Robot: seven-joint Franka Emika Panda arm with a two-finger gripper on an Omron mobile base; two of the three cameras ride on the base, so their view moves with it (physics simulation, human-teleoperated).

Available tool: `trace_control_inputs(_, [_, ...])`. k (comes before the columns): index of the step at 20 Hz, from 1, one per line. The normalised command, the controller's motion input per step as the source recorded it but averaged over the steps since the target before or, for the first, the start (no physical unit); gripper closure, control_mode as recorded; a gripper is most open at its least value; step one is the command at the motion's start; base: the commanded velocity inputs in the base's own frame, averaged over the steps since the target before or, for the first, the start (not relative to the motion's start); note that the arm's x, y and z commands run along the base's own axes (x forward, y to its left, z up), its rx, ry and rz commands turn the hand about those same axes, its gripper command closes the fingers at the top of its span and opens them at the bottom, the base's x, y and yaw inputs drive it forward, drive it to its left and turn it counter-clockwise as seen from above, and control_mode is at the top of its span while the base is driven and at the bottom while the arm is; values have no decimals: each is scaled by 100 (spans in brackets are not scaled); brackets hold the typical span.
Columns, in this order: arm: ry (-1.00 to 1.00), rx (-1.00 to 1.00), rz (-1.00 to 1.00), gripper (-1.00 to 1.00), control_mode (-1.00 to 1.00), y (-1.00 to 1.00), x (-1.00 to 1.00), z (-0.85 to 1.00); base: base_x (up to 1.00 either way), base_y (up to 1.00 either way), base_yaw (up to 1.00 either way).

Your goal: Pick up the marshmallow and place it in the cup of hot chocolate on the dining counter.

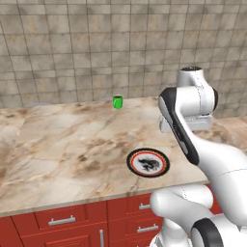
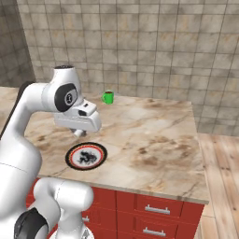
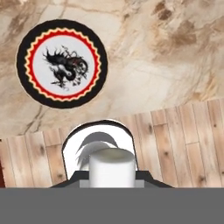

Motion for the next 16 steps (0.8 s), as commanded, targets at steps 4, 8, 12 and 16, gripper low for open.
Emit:
trace_control_inputs(4, [0, 0, 6, 100, 100, -4, -3, 0, -1, 0, 8])
trace_control_inputs(8, [0, 0, 0, 100, 100, 0, 0, 0, -12, 0, 18])
trace_control_inputs(12, [0, 0, 0, 100, 100, 0, 0, 0, -25, 0, 19])
trace_control_inputs(16, [0, 0, 0, 100, 100, 0, 0, 0, -42, -4, 21])
